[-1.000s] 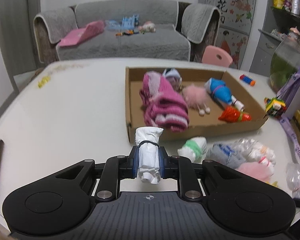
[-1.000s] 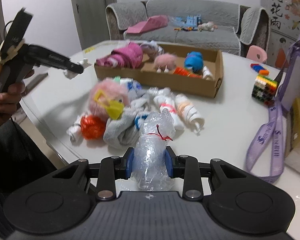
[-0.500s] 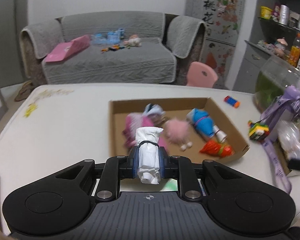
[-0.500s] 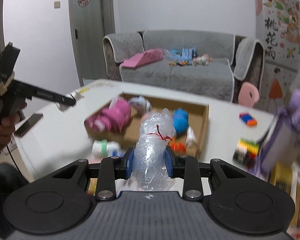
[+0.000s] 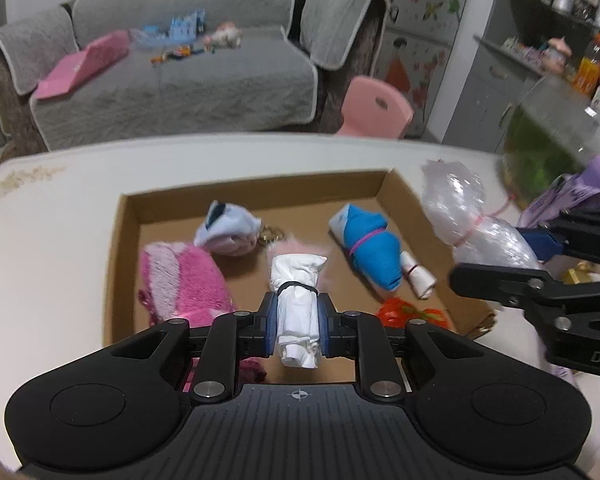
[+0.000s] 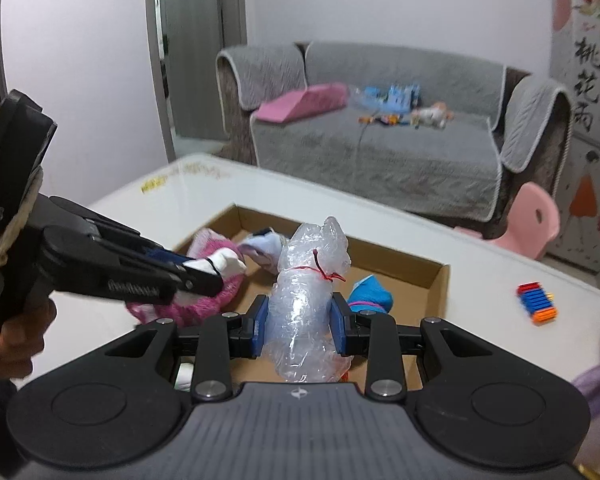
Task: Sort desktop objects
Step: 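Lower the sock roll and bottle into the box and open both tools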
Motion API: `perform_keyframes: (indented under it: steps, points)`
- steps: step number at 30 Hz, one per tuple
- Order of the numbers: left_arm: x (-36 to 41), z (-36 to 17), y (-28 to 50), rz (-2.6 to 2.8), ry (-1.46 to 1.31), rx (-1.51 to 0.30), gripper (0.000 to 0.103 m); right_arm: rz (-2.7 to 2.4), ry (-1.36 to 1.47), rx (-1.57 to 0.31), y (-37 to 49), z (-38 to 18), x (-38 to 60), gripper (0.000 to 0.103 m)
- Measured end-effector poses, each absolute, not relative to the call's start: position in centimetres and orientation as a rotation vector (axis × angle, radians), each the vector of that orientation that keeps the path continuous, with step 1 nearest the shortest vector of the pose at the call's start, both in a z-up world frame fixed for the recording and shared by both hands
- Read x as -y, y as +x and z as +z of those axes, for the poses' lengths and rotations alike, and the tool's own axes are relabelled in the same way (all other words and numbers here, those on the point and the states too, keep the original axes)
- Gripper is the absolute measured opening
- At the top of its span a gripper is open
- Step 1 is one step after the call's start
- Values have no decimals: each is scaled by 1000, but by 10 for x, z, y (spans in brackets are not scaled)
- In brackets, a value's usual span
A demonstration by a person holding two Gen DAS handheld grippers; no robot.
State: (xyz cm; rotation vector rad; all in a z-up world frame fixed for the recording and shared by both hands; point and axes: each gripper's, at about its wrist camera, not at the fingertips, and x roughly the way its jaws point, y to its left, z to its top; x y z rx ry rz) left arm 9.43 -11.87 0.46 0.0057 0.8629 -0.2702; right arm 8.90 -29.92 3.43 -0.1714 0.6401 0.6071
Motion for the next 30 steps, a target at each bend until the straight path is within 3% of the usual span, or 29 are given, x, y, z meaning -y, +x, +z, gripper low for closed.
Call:
perform_keyframes:
  steps: [8,30]
  points:
    - [117,-31,113,-271,18,-940,25,613,-169,-712,116,11,293,29]
    - [127,-54,103,-300,127,-995,27,671,-207,-818,110,-24,272,29]
